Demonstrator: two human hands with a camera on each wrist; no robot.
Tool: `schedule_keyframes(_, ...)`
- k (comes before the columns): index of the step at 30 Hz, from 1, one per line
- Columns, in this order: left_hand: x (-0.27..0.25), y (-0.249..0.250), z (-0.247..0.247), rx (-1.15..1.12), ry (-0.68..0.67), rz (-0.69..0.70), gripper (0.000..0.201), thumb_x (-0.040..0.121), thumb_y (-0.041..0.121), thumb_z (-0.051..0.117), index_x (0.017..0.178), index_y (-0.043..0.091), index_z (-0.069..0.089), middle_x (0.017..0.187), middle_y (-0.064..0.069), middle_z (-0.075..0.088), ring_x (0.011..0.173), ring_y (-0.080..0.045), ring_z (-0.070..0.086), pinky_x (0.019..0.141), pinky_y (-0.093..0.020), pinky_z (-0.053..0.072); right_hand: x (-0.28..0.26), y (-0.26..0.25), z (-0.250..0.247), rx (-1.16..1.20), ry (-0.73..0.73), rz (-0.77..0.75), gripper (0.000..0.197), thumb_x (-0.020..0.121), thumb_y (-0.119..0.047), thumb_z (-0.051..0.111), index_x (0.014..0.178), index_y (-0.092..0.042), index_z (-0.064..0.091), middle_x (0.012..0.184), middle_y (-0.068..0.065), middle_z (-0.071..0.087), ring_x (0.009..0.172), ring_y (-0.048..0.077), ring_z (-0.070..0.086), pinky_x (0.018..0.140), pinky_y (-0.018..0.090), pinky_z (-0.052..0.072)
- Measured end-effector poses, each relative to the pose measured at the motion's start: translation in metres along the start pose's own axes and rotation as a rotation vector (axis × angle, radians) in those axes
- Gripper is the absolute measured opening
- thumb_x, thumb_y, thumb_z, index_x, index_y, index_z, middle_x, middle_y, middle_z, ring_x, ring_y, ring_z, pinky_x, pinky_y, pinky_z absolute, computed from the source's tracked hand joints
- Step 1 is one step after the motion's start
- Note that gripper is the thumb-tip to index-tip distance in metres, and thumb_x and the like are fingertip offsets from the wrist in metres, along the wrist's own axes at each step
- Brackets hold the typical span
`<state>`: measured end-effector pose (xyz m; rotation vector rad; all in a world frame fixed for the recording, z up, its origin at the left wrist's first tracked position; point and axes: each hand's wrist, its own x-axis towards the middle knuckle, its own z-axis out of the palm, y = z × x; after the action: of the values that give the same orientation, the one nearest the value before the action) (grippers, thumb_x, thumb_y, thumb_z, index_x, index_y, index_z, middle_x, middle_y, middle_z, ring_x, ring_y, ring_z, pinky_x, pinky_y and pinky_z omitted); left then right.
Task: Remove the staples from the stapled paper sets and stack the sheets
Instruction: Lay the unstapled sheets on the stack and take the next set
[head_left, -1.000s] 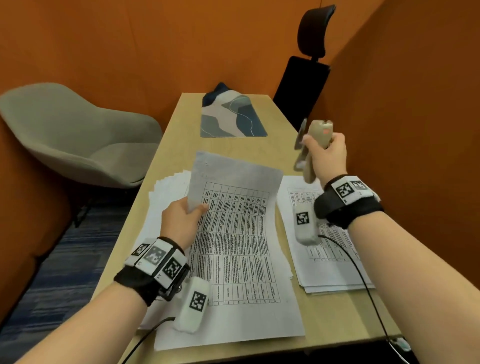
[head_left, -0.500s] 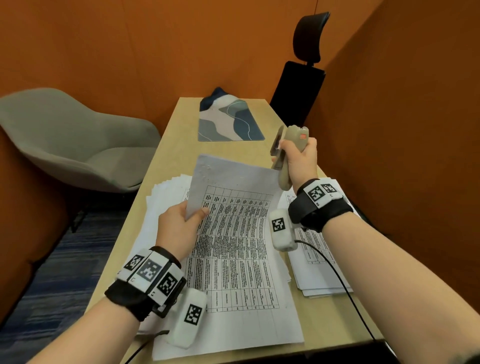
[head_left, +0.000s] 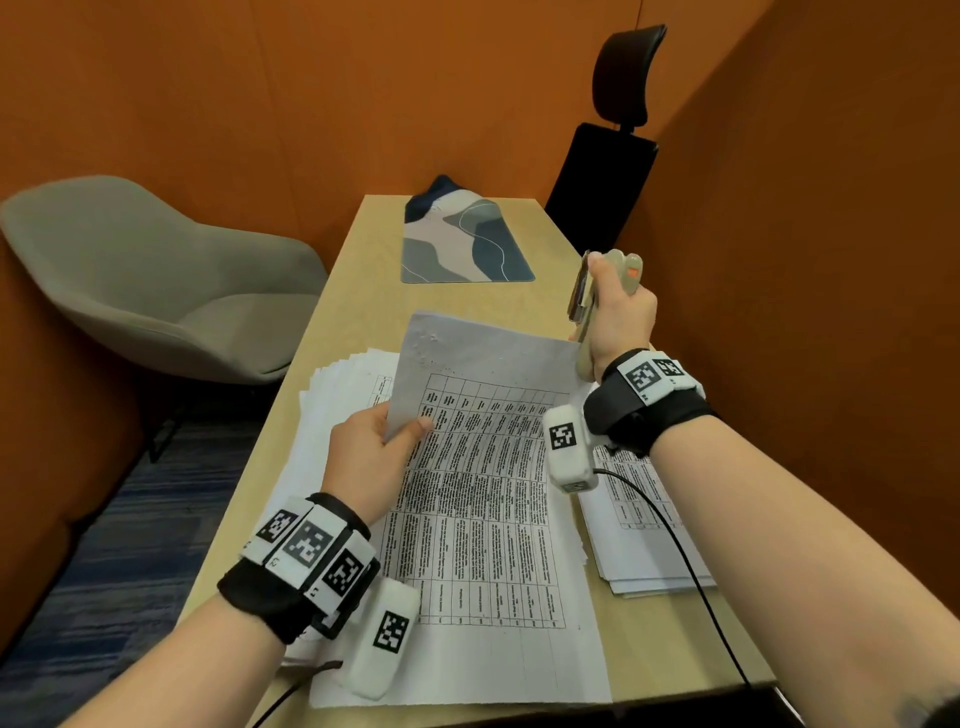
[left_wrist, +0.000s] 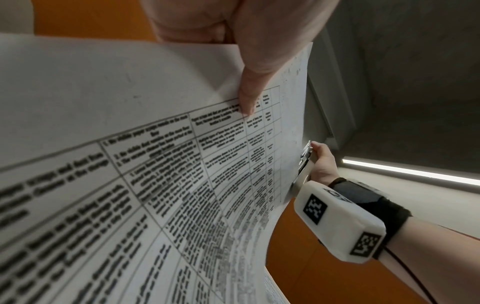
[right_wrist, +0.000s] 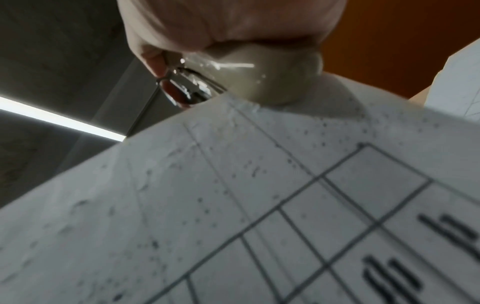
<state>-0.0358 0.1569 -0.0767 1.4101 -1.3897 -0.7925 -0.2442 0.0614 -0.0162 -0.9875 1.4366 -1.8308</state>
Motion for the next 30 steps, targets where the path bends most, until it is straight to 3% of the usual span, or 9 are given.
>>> schedule_keyframes(3,0.001,0.004,0.001,0.005,-0.005,0.000,0.006,0.088,0.018,0.061,0.086,0.018,0.066,0.077,0.010,0.065,0.074,-0.011,0.060,0.066,-0.019,0.046,-0.004,-0.010,-0.007,0.093,0.026,-0.022,0.036,0.063,-0.054,0.063,0.072,-0.019,0.060,0.074,0.006,0.064,0.070,0.024,0.062,0.075,0.046,0.055)
schedule_keyframes(6,0.005,0.006,0.001,0.017,0.021,0.001,0.007,0.089,0.017,0.060,0.089,0.015,0.067,0.081,0.009,0.064,0.078,-0.010,0.059,0.063,-0.012,0.041,-0.009,-0.028,-0.017,0.253,0.082,-0.151,0.033,0.069,-0.052,0.064,0.082,-0.021,0.058,0.076,0.000,0.064,0.069,0.018,0.064,0.065,0.032,0.056)
schedule_keyframes(9,0.008,0.008,0.001,0.003,0.052,-0.024,0.015,0.090,0.016,0.058,0.100,0.008,0.067,0.092,0.001,0.064,0.084,-0.013,0.058,0.067,-0.018,0.040,-0.013,-0.047,-0.034,0.383,0.126,-0.210,0.031,0.079,-0.047,0.059,0.084,-0.017,0.056,0.068,-0.003,0.061,0.061,0.012,0.063,0.058,0.028,0.053)
schedule_keyframes(13,0.012,0.011,0.003,-0.050,0.081,-0.063,0.018,0.090,0.013,0.058,0.104,0.005,0.065,0.097,-0.004,0.064,0.089,-0.018,0.058,0.077,-0.023,0.039,-0.027,-0.047,-0.059,0.073,-0.306,0.065,0.029,0.085,-0.043,0.055,0.082,-0.014,0.058,0.070,0.002,0.061,0.060,0.015,0.060,0.064,0.029,0.051)
schedule_keyframes(15,0.016,0.016,0.007,-0.067,0.076,-0.072,0.019,0.091,0.013,0.057,0.105,0.004,0.064,0.096,-0.004,0.063,0.089,-0.019,0.058,0.076,-0.023,0.040,-0.037,-0.031,-0.067,-0.175,-0.526,0.209,0.037,0.084,-0.046,0.055,0.086,-0.010,0.060,0.066,0.002,0.063,0.053,0.014,0.060,0.057,0.025,0.050)
schedule_keyframes(18,0.025,0.026,0.014,-0.080,0.076,-0.066,0.022,0.091,0.015,0.057,0.108,0.002,0.063,0.098,-0.008,0.065,0.091,-0.021,0.059,0.075,-0.024,0.043,-0.046,-0.003,-0.073,-0.349,-0.650,0.383,0.038,0.086,-0.039,0.059,0.102,-0.005,0.060,0.080,0.013,0.066,0.061,0.022,0.061,0.065,0.031,0.053)
schedule_keyframes(21,0.040,0.033,0.024,-0.099,0.087,-0.088,0.026,0.090,0.018,0.060,0.112,0.005,0.063,0.109,-0.011,0.066,0.101,-0.025,0.061,0.089,-0.031,0.046,-0.041,0.001,-0.082,-0.345,-0.604,0.411,0.039,0.082,-0.040,0.064,0.100,-0.005,0.064,0.088,0.017,0.067,0.070,0.026,0.062,0.075,0.039,0.053)
schedule_keyframes(24,0.052,0.038,0.042,-0.141,0.030,-0.128,0.030,0.089,0.015,0.061,0.117,0.004,0.060,0.115,-0.011,0.065,0.104,-0.026,0.061,0.095,-0.038,0.047,-0.022,-0.006,-0.091,-0.285,-0.495,0.381,0.048,0.082,-0.042,0.064,0.115,-0.007,0.060,0.100,0.013,0.068,0.084,0.026,0.064,0.085,0.040,0.052)
schedule_keyframes(30,0.057,0.026,0.112,0.019,-0.306,-0.274,0.036,0.084,0.001,0.061,0.120,0.002,0.055,0.116,-0.014,0.063,0.104,-0.031,0.061,0.090,-0.041,0.051,0.041,0.016,-0.132,-0.459,-0.302,0.411,0.071,0.059,-0.056,0.066,0.118,-0.018,0.057,0.115,0.017,0.062,0.100,0.034,0.062,0.095,0.051,0.047)
